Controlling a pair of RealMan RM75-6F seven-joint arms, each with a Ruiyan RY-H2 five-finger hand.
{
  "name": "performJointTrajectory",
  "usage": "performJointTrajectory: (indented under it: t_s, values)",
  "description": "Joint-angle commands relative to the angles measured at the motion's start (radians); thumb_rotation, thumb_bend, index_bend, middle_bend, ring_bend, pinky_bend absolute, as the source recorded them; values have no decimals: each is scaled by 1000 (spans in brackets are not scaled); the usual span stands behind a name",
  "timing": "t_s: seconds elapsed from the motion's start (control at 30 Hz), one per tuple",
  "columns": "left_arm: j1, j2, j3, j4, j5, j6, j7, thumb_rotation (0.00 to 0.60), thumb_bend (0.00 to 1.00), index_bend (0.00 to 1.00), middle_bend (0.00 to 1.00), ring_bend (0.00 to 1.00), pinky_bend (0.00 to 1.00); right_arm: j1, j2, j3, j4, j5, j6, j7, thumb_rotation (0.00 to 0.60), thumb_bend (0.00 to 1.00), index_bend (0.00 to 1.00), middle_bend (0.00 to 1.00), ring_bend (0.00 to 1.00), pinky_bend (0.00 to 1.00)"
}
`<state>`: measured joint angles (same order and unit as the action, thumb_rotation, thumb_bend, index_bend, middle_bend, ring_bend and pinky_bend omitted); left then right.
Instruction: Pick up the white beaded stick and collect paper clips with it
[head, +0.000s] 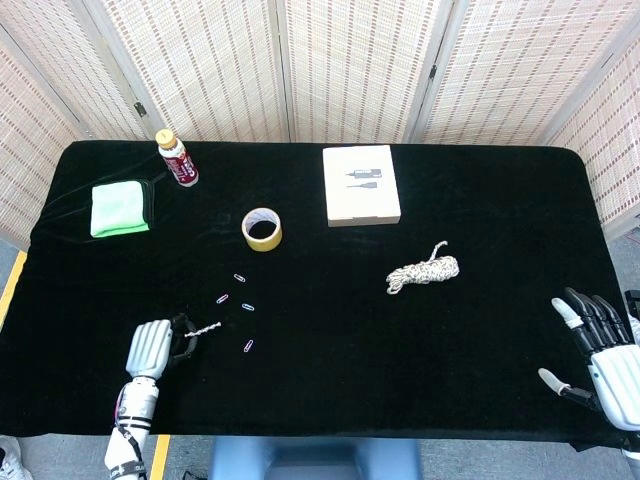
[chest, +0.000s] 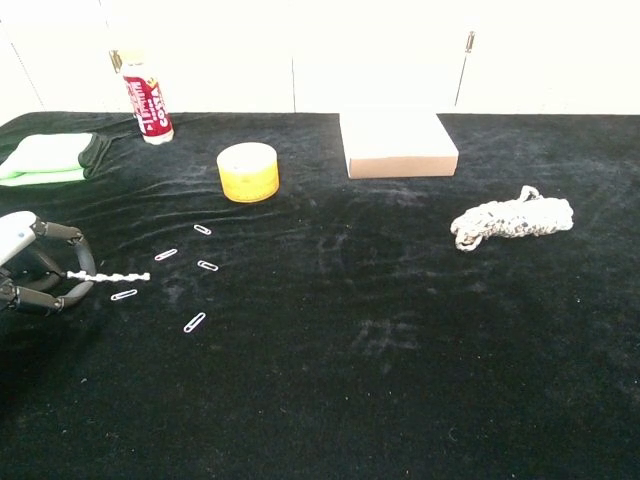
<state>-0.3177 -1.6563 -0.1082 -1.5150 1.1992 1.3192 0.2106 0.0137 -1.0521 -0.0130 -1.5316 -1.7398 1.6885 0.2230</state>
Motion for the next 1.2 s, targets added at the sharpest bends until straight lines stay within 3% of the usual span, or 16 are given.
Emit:
performJointTrajectory:
  t_s: [0.03, 0.57, 0.77, 0.93, 1.2]
  values:
    - [3, -5, -7, 6, -9, -4, -6, 600, 566, 916, 1000, 1000, 1000, 0, -1, 1, 0, 2, -1, -1, 600, 182, 0, 0, 0, 0]
    - [18, -22, -16, 50, -25, -27, -22, 600, 566, 916, 1000, 1000, 1000, 1, -4, -1, -4, 0, -7, -16, 600, 183, 0, 0, 0, 0]
    - [39, -5, -3, -10, 28, 27, -24, 600, 566, 916, 1000, 1000, 1000, 3, -3, 0, -4, 0, -7, -13, 600, 183, 0, 0, 0, 0]
    - [60, -15, 41, -60, 103, 75, -7, 600, 565, 916, 1000, 1000, 1000, -3, -1, 8, -1, 7, 13, 3, 600, 182, 0, 0, 0, 0]
    - [47, -39, 53, -84, 145, 65, 51, 600, 566, 916, 1000, 1000, 1000, -15, 12, 25, 10, 43, 36, 78, 600, 183, 0, 0, 0, 0]
